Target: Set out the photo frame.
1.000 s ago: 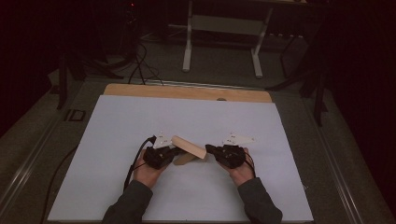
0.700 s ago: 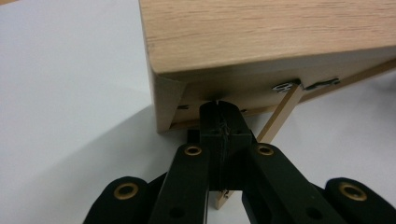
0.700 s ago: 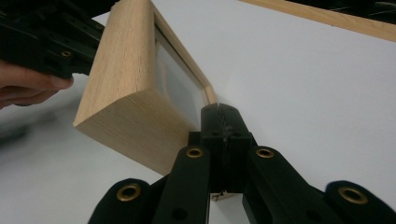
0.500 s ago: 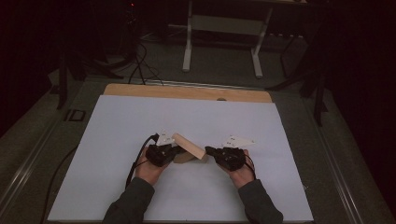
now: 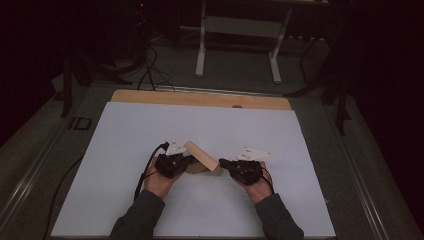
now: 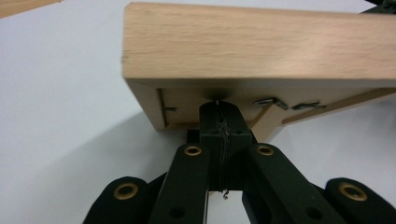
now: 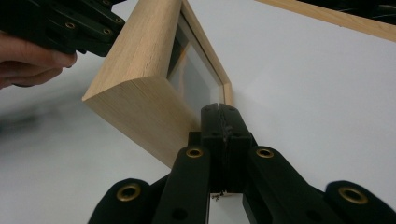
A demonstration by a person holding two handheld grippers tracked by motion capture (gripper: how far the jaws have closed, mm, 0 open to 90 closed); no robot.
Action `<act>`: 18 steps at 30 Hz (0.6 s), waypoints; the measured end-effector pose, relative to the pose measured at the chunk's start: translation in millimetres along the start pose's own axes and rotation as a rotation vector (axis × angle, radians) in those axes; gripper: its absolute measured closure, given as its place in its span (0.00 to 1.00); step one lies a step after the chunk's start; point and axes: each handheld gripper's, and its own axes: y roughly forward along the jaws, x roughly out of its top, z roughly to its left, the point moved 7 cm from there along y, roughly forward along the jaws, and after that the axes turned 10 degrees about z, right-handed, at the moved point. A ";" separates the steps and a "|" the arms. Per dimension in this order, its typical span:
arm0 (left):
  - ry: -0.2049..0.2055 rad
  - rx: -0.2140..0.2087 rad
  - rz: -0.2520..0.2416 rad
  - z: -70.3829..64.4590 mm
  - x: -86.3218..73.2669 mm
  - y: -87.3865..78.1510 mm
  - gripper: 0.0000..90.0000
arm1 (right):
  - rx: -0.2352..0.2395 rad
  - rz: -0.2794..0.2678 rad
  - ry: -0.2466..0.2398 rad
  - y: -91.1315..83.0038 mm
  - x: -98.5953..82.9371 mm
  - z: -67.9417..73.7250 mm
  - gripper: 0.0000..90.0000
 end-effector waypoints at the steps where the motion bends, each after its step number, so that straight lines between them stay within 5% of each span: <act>1: 0.006 0.000 0.001 -1.4 0.6 -0.8 1.00 | 0.000 0.001 -0.002 0.1 0.0 0.9 1.00; 18: 0.027 -0.008 0.002 -9.8 4.7 -5.9 1.00 | 0.004 0.013 -0.045 -1.5 2.2 15.3 1.00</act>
